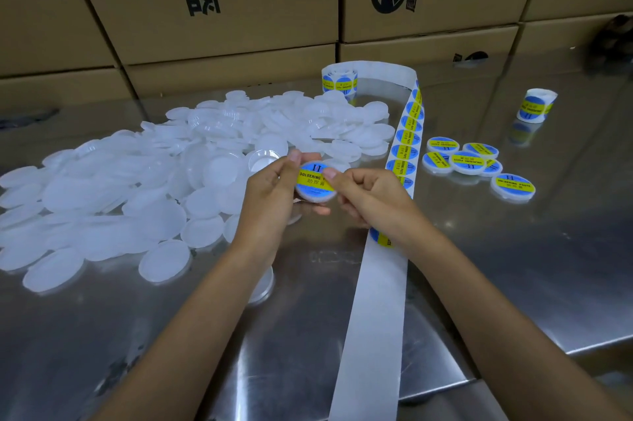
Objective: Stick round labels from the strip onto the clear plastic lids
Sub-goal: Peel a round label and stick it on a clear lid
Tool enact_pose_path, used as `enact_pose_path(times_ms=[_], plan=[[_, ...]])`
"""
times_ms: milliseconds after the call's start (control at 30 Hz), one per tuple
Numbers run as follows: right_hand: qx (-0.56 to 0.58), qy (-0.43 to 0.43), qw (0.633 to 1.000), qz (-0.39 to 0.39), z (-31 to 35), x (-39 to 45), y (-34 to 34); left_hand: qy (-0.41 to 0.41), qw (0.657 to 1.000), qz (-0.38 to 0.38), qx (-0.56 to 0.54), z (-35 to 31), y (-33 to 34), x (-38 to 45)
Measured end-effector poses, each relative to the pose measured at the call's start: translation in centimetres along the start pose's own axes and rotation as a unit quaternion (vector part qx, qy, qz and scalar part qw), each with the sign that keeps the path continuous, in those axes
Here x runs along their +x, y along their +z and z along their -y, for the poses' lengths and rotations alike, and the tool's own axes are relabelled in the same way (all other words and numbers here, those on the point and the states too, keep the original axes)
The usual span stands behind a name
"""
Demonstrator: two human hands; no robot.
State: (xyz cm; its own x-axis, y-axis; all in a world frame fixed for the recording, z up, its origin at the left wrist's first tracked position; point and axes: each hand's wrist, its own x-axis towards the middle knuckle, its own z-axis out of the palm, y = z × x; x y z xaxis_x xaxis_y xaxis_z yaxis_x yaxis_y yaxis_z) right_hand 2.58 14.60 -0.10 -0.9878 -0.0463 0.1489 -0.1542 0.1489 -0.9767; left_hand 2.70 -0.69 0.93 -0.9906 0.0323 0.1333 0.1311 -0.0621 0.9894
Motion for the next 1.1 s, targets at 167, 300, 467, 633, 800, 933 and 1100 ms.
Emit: enact_pose_path(times_ms=[167, 300, 467, 633, 800, 933, 1100], plan=[[0.048, 0.061, 0.981, -0.18, -0.1, 0.9, -2.1, 0.008, 1.0, 0.026, 0.012, -0.1, -0.1, 0.1], [0.145, 0.082, 0.931, -0.326, -0.6, 1.4, -5.3, 0.028, 0.998, 0.005, 0.061, 0.1, -0.2, 0.3], [0.264, 0.121, 0.882, -0.37, -1.0, 1.7, -7.0, 0.049, 0.993, -0.033, 0.102, 0.4, -0.8, 0.9], [0.327, 0.14, 0.865, -0.355, -1.1, 1.5, -7.6, 0.06, 0.988, -0.09, 0.108, 0.2, -2.2, 1.5], [0.313, 0.146, 0.88, -0.325, -1.1, 1.3, -7.8, 0.075, 0.95, -0.061, 0.298, 0.5, -3.3, 1.6], [0.267, 0.16, 0.901, -0.302, -1.0, 1.2, -7.6, 0.052, 0.868, 0.073, 0.488, 1.0, -3.7, 1.3], [0.157, 0.145, 0.933, -0.289, -0.9, 1.1, -6.4, 0.075, 0.863, 0.086, 0.492, 1.2, -3.9, 1.1]])
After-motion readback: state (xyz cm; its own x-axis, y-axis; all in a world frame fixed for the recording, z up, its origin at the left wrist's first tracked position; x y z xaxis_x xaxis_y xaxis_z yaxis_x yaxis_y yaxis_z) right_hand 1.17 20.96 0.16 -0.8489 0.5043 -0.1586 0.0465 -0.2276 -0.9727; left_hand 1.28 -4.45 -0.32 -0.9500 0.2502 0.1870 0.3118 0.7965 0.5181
